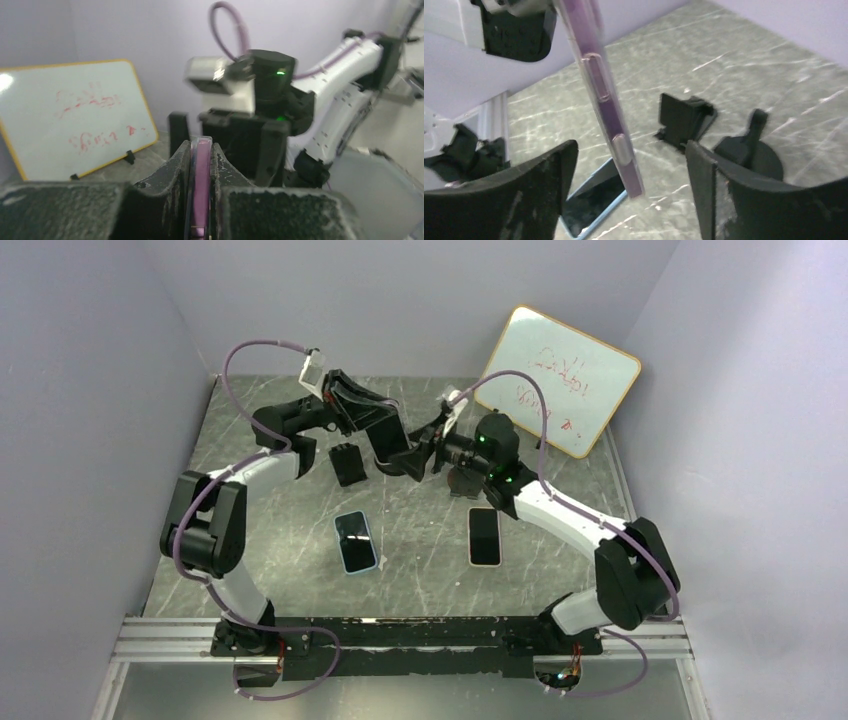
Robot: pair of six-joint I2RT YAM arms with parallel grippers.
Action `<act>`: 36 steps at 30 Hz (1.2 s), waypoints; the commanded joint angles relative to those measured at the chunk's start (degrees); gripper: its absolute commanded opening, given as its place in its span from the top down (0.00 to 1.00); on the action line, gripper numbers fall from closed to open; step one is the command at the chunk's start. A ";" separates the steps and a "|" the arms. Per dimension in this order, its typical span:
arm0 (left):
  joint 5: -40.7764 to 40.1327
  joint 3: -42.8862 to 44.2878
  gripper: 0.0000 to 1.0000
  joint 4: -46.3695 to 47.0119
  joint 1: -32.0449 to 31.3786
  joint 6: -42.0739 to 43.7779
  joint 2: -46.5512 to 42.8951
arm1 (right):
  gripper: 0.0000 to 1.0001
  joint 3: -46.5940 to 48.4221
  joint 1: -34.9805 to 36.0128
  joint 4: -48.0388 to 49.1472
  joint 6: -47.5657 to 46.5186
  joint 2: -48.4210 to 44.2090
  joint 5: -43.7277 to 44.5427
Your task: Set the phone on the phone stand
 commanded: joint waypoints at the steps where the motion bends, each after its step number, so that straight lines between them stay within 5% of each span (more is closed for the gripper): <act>1: -12.27 -3.54 0.95 17.86 1.44 -0.46 0.19 | 0.13 -5.95 -1.72 18.51 8.32 -2.98 7.45; 14: -29.74 0.68 0.95 17.94 1.36 -3.38 -5.54 | 0.03 -15.90 -4.91 79.13 31.55 15.68 8.89; 36: -32.52 -0.63 0.95 17.94 -0.39 -3.63 -8.27 | 0.09 -0.88 -2.92 79.92 37.28 18.85 2.43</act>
